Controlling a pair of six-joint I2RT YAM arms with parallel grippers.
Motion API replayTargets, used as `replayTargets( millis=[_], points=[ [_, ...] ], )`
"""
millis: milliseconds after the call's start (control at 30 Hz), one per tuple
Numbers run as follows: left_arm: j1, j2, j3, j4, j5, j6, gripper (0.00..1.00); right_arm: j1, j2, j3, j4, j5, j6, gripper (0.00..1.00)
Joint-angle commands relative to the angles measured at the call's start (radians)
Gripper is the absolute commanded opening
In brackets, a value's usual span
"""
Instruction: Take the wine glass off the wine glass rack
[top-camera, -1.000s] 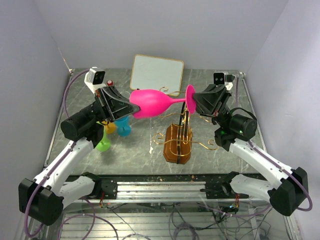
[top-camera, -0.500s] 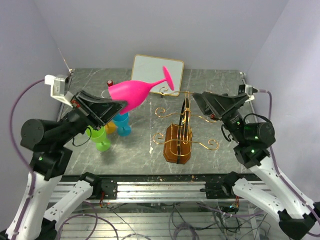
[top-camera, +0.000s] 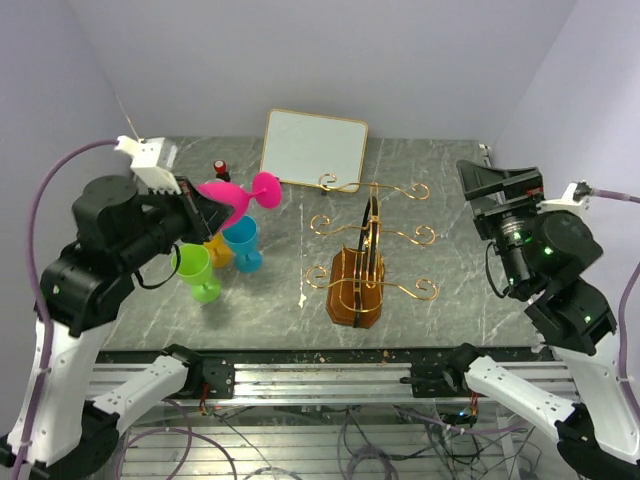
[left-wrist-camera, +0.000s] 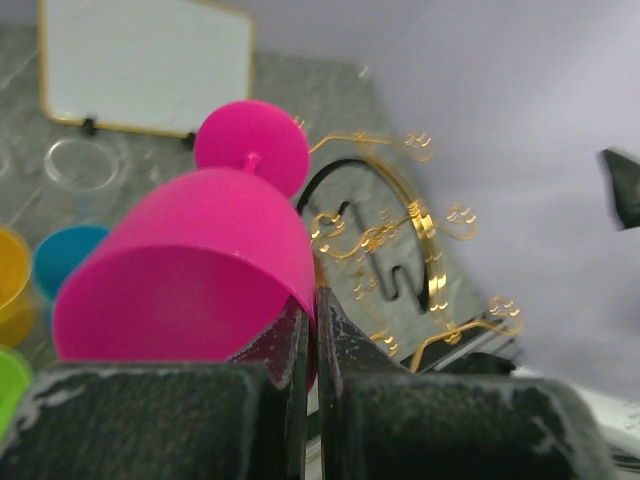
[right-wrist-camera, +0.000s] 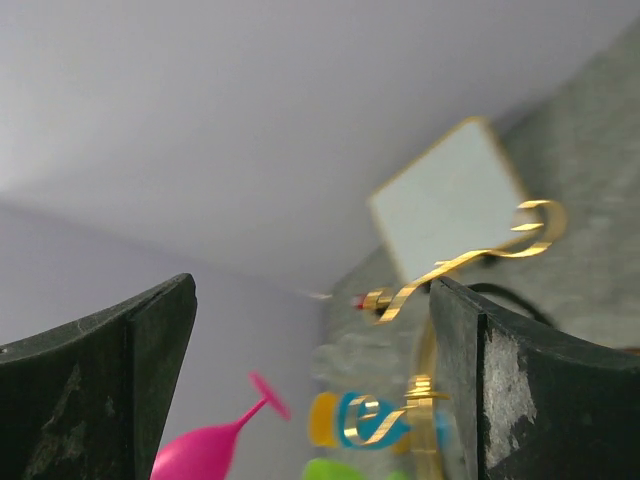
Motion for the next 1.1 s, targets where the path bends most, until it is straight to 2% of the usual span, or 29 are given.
replayTargets(
  millis=[0,100,233,400,500,633,1067],
  points=[
    [-0.002,0.114,0.09,-0.284,0.006,0.169,0.07,-0.001,0.062,0.051,-0.357,0.256,-0.063,1.0],
    [-0.002,0.169,0.089,-0.367,0.07,0.218,0.07,-0.001,0.07,0.059,-0.441,0.323,-0.077,1.0],
    [-0.002,0.176,0.031,-0.386,0.149,0.243,0.07,-0.002,0.052,0.038,-0.517,0.394,-0.098,1.0],
    [-0.006,0.182,-0.066,-0.377,0.183,0.249,0.07,0.0,0.006,0.002,-0.491,0.381,-0.139,1.0],
    [-0.015,0.205,-0.13,-0.391,0.123,0.256,0.07,0.0,-0.014,-0.012,-0.451,0.359,-0.174,1.0],
    [-0.033,0.232,-0.207,-0.379,-0.048,0.244,0.07,-0.001,-0.027,-0.027,-0.421,0.362,-0.192,1.0],
    [-0.063,0.321,-0.312,-0.239,-0.088,0.199,0.07,-0.001,-0.029,-0.066,-0.415,0.32,-0.171,1.0]
  ],
)
